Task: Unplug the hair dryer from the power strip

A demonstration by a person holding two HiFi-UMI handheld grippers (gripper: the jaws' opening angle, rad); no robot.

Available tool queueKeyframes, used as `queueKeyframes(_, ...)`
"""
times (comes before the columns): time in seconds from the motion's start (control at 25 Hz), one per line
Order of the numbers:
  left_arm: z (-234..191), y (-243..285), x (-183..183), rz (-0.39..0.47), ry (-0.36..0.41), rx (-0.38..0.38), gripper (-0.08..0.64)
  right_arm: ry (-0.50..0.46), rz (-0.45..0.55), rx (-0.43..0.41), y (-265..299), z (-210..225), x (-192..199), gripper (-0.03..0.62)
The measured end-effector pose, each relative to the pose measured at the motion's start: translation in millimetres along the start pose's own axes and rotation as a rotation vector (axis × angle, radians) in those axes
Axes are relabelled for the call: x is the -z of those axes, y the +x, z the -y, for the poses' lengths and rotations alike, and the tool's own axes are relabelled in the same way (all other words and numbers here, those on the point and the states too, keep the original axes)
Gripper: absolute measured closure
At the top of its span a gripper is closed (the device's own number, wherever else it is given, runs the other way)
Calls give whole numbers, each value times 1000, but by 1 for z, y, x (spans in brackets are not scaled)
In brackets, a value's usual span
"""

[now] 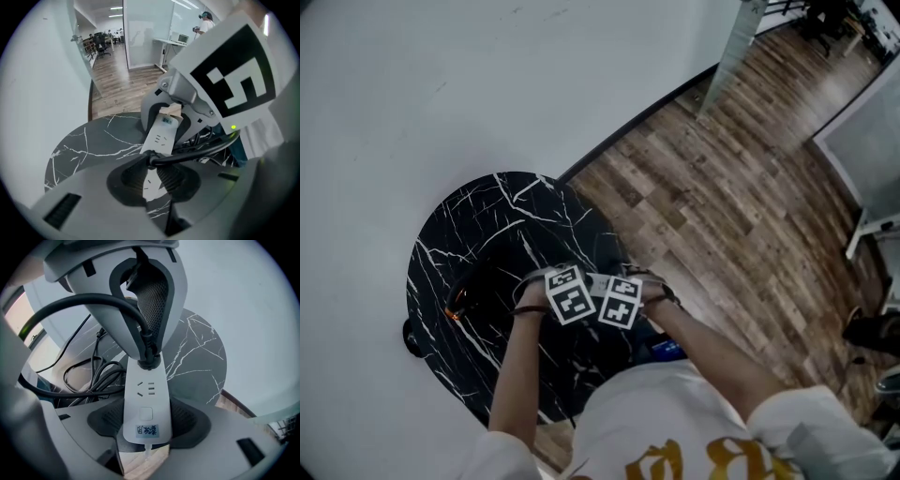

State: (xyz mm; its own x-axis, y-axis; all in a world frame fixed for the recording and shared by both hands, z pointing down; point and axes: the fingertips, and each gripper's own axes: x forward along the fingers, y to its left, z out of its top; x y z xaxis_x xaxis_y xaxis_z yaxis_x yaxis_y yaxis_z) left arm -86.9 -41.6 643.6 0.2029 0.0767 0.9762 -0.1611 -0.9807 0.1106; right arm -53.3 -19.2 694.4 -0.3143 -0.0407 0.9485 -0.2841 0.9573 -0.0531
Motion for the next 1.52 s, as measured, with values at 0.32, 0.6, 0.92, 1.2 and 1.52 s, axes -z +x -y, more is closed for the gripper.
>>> queueKeyframes(0.32,-15,-5,-5,68,-103,158,492,30,8,0,-1,2,-2,324)
queueKeyframes(0.6,-3,-2,0,8,-64,2,497,50,-8,-3,-1,1,-1,324)
queueKeyframes(0.92,-12,-7,-8,123,-178,159,489,46,15,-3,0,0,-2,324)
queueKeyframes(1.2,-4,-1,2,64,-87,-12,499,48,6,3,-1,2,-3,324)
queueKeyframes(1.52,-12,-8,-9,147,-153,68,494,59,44,11,0,2,-3,324)
